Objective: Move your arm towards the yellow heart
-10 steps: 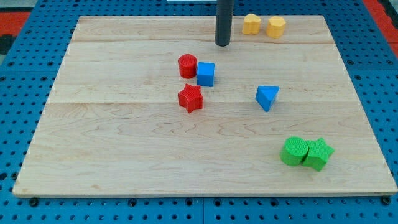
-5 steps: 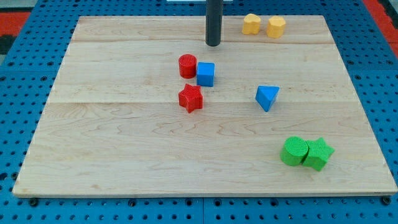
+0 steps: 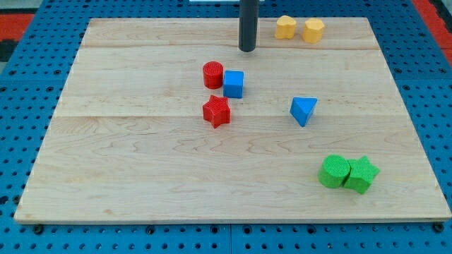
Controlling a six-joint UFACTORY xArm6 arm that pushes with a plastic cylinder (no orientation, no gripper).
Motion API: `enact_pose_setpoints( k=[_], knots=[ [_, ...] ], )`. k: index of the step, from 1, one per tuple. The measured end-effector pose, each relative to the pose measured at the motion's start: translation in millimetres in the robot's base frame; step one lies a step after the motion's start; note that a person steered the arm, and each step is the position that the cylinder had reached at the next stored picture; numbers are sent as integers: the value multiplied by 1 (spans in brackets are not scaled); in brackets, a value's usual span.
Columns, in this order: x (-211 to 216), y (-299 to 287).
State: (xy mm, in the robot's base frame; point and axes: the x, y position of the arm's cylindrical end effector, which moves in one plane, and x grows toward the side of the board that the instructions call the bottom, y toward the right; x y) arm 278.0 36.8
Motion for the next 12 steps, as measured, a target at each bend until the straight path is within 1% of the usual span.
enact_pose_setpoints(
  k=[12],
  knots=[
    [6,36]
  ],
)
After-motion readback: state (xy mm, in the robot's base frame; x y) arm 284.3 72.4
